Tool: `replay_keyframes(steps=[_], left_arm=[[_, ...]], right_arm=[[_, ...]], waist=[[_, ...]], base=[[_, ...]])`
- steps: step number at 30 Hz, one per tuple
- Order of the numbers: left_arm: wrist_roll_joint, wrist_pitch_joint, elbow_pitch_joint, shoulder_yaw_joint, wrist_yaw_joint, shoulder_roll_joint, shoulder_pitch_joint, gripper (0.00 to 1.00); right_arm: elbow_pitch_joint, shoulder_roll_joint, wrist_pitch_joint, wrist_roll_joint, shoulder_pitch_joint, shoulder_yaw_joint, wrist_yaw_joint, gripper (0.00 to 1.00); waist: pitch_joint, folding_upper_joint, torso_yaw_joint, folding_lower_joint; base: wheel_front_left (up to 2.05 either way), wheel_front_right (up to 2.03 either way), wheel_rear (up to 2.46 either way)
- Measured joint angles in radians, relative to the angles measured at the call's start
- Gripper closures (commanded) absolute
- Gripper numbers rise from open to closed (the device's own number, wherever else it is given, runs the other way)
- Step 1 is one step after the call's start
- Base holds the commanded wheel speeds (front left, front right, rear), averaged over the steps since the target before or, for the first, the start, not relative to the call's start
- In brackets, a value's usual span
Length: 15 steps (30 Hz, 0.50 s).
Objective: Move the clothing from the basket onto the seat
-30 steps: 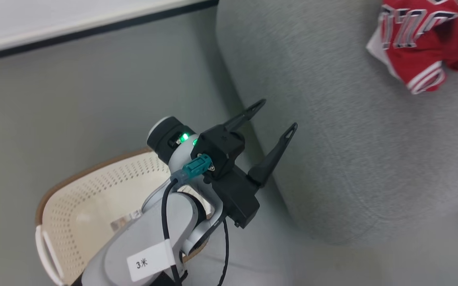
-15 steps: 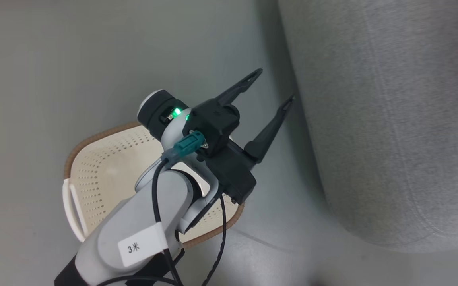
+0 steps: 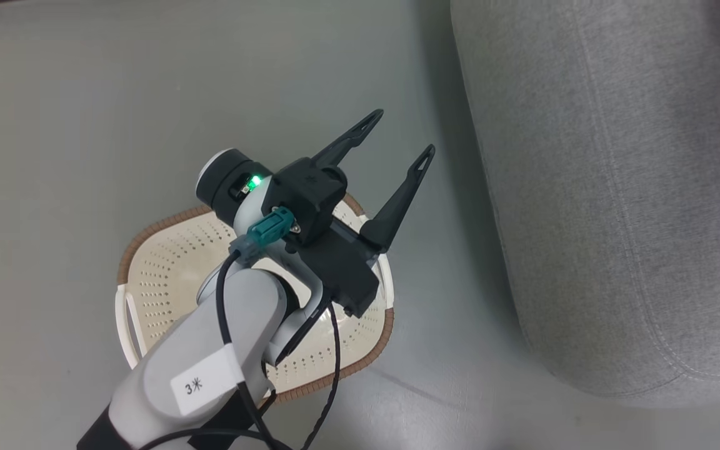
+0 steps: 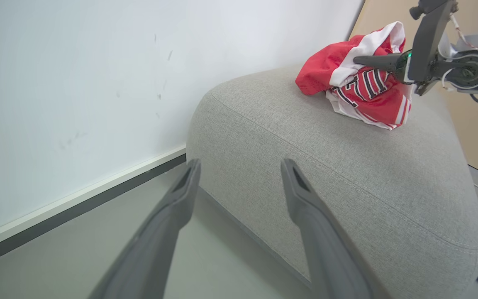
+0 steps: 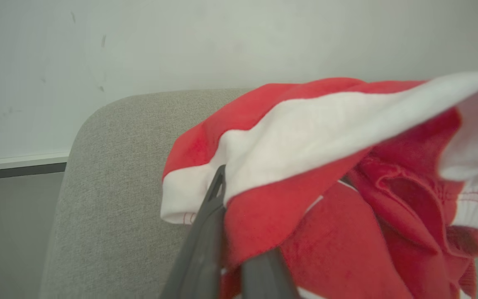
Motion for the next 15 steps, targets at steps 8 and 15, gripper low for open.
replay_keyframes(steps=[8, 15], left_arm=[[-0.010, -0.034, 0.039, 0.010, -0.008, 0.001, 0.027, 0.00], [-0.037, -0.063, 0.074, 0.018, -0.009, 0.005, 0.065, 0.00]], right_arm=[[0.063, 0.025, -0.007, 0.005, 0.000, 0.005, 0.000, 0.00], [0.064, 0.030, -0.012, 0.030, 0.047, 0.050, 0.000, 0.00]], waist=[[-0.063, 0.0000, -0.011, 0.0000], [-0.126, 0.0000, -0.022, -0.0001]], base=[[0.00, 0.00, 0.00], [0.00, 0.00, 0.00]])
